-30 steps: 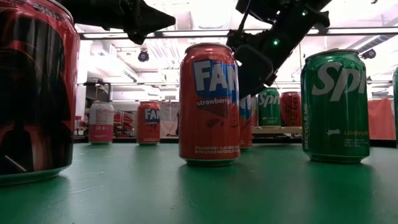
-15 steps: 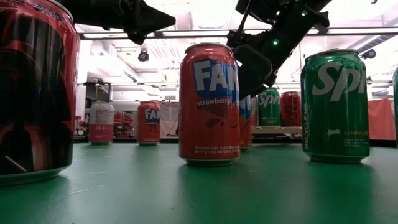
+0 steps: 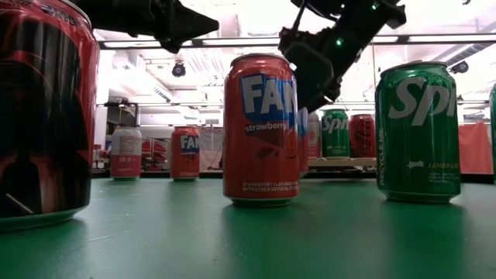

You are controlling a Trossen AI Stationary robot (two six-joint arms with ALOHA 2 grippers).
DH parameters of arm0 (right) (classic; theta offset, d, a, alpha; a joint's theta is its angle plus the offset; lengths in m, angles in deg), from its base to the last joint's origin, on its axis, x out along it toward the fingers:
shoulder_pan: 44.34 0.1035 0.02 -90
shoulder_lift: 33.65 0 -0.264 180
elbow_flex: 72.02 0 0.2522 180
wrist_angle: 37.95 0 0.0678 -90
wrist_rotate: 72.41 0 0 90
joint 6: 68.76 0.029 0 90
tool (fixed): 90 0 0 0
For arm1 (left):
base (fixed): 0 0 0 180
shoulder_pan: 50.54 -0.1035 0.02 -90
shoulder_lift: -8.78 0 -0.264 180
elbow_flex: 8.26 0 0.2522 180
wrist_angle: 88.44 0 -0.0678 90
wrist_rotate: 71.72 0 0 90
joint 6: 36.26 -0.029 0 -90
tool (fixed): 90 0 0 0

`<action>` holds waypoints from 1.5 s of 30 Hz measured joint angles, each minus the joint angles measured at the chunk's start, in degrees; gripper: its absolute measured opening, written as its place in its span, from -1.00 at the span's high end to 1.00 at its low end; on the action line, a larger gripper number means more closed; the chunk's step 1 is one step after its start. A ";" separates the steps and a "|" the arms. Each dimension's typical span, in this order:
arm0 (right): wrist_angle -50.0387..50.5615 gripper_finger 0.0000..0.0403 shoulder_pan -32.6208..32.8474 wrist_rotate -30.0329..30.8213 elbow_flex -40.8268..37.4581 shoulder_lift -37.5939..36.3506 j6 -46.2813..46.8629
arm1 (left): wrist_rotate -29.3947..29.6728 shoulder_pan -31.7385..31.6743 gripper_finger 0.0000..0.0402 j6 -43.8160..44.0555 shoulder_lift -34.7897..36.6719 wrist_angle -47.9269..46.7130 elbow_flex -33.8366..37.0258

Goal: Place canned beverage on shelf
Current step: Put the red soda can on the shelf aligned with the other red soda cans

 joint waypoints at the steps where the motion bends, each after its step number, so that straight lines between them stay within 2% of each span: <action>1: 0.96 -0.47 0.00 -0.03 0.71 0.00 -0.02 | 0.00 -0.01 1.00 -0.78 0.00 0.08 -0.16; 12: 9.50 -0.47 0.00 0.06 9.12 -0.09 -0.13 | 0.00 -0.02 1.00 -9.93 0.00 -0.60 -2.91; 17: 10.79 -0.47 0.00 -0.20 11.42 -1.07 0.59 | 0.00 -0.02 1.00 -10.62 0.00 -1.33 -2.36; 23: 17.46 -0.47 -0.37 0.11 14.31 -3.22 3.99 | 0.00 -0.02 1.00 -12.16 0.00 -1.40 -3.09; 34: 19.96 -0.51 -1.91 2.22 14.81 -8.25 12.55 | 0.00 -0.02 1.00 -12.87 0.11 -1.63 -4.62; 39: 24.20 -0.49 -3.87 7.79 14.83 -8.59 20.21 | 0.00 -0.02 1.00 -13.39 0.31 -1.85 -4.64; 45: 26.35 -0.49 -6.31 7.77 14.83 -7.24 19.83 | 0.00 -0.02 1.00 -13.43 0.48 -1.98 -4.64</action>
